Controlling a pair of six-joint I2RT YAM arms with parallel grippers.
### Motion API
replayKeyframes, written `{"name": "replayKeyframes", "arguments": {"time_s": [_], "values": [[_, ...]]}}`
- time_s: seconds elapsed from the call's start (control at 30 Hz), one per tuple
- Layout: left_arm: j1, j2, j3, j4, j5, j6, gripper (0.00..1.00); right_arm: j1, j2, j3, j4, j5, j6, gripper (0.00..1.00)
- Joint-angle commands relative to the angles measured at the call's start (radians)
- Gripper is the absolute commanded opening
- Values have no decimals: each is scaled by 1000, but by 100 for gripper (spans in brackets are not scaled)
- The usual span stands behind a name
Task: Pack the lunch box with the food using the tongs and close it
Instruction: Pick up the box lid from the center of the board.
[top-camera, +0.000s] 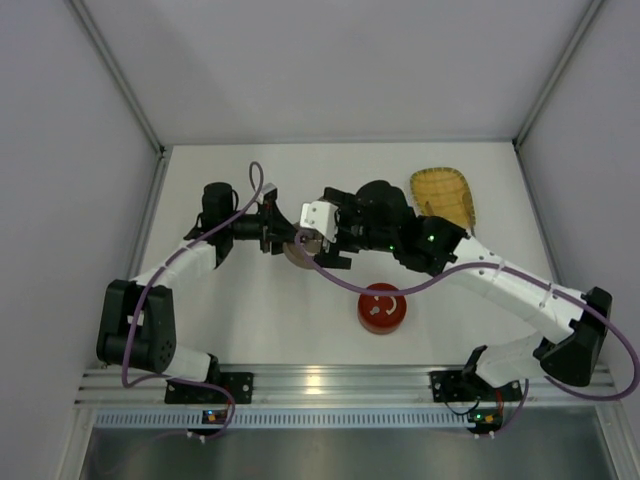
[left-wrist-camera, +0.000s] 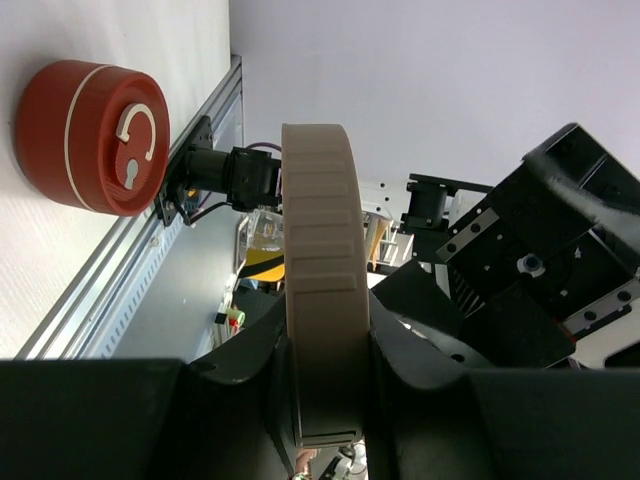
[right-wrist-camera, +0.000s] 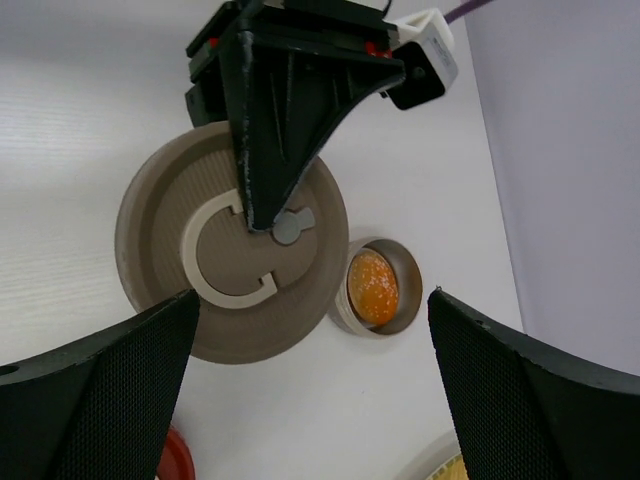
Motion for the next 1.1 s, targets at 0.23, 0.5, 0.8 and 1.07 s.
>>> {"name": "replayKeyframes", "arguments": {"time_s": [0.23, 0.5, 0.8, 1.07], "values": [[-6, -9, 20, -4, 65, 34, 0, 95, 31, 20, -75, -19, -129, 94], [-23, -11, 26, -5, 78, 22, 0, 112, 54, 11, -47, 26, -165, 93], [-36, -19, 26, -11, 95, 22, 0, 118, 65, -20, 8, 98, -204, 91], [-41, -3, 28, -25, 114, 30, 0, 119, 74, -20, 152, 263, -162, 84]]}}
